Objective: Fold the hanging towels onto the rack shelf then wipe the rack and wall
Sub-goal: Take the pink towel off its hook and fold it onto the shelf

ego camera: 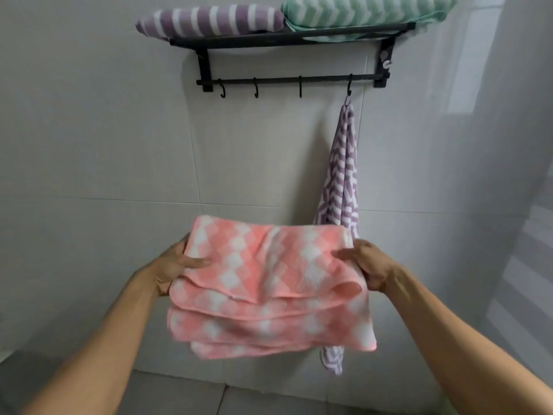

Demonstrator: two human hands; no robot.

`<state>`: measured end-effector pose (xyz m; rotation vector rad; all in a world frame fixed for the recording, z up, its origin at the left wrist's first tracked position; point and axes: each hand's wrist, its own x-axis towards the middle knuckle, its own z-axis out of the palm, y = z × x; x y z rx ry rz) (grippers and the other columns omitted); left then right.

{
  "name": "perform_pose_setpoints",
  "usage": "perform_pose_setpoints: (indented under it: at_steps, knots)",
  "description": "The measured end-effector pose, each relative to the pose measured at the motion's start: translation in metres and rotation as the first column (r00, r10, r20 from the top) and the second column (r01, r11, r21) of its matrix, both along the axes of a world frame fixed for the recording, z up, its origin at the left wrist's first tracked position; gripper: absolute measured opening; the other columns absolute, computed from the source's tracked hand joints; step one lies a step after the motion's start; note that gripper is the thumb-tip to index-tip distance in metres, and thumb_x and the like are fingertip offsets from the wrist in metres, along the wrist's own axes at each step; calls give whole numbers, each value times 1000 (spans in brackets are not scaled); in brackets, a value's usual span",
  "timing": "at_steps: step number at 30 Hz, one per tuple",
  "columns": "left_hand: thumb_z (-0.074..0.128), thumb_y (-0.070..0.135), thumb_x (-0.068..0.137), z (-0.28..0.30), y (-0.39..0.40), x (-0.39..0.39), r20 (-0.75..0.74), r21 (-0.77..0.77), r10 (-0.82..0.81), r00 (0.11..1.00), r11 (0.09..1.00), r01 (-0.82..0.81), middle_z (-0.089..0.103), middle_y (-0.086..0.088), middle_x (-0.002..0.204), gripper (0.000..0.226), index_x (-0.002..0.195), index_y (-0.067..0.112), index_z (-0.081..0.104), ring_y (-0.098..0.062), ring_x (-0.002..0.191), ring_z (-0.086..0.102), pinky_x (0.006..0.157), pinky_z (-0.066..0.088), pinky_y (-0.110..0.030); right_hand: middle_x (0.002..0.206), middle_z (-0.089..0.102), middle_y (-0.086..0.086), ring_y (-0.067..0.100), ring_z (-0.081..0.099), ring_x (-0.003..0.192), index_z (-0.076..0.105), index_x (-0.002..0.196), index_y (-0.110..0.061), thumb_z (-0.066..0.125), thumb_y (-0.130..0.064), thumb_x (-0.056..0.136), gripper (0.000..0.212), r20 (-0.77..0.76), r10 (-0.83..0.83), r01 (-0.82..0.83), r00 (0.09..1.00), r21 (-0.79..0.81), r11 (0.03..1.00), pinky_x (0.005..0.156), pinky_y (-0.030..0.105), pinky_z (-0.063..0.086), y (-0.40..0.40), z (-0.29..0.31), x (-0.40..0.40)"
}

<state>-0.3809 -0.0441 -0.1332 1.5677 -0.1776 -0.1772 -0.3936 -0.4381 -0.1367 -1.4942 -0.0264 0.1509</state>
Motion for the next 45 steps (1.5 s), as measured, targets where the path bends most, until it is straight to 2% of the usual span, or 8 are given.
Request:
perform_pose_setpoints:
  at_steps: [7,11,23,28,33,35,41,45]
  knots:
    - [74,-7,76,112,-2,-9,452,-83,384,805,917,-391,77,-12,92,19,80,11,76,-2,64,70,56,53,-12,92,79,7,22,76,87,73,102,-8,70,9,86,23,559,-198,247,805,-13,969,71,31,60,-7,108,-3]
    - [66,16,90,101,-8,-7,256,-134,417,872,909,-396,70,-10,86,10,99,15,70,-28,80,65,58,55,-26,89,69,8,24,63,93,67,95,-16,62,5,91,21,468,-274,299,840,21,954,70,32,55,-6,81,2]
    - [46,6,95,42,10,10,-30,44,285,958,958,-283,64,-7,66,26,76,9,64,-22,54,62,55,54,-32,76,60,12,17,51,54,69,99,5,60,4,94,11,127,-271,294,954,-228,928,42,22,46,-12,57,6]
    - [56,19,94,7,10,11,-218,11,276,936,960,-280,63,-10,77,16,83,11,65,-26,63,62,66,55,-37,88,60,18,30,53,74,72,101,7,62,-1,94,14,-27,-242,236,970,-137,962,70,40,48,-19,24,5]
    - [75,58,71,-62,14,-2,-428,-135,134,894,968,-210,62,-15,116,79,119,-4,66,-37,106,58,94,48,-48,61,54,9,18,45,50,70,93,7,65,-9,92,16,-213,-338,280,917,-259,924,52,31,42,-17,-35,-8]
    - [97,44,53,-87,3,-14,-443,-50,86,892,991,-120,69,-19,121,91,123,-6,66,-38,110,67,100,51,-51,60,57,11,20,51,47,69,93,11,63,-4,92,17,-265,-352,272,898,-293,916,49,29,47,-16,-59,-14]
    - [71,16,92,-107,-7,-9,-360,149,331,872,943,-296,76,-22,86,30,105,-11,67,-31,69,74,62,61,-42,92,70,19,33,63,81,71,108,5,43,6,101,29,-340,-255,215,905,-153,965,72,40,59,-17,-98,-32]
    - [66,20,97,-90,2,2,-279,190,383,880,921,-340,75,-20,85,27,101,-7,68,-31,71,72,69,61,-43,81,66,12,29,60,76,69,98,-2,40,-25,103,37,-443,-215,284,870,95,954,75,42,52,1,-109,-38]
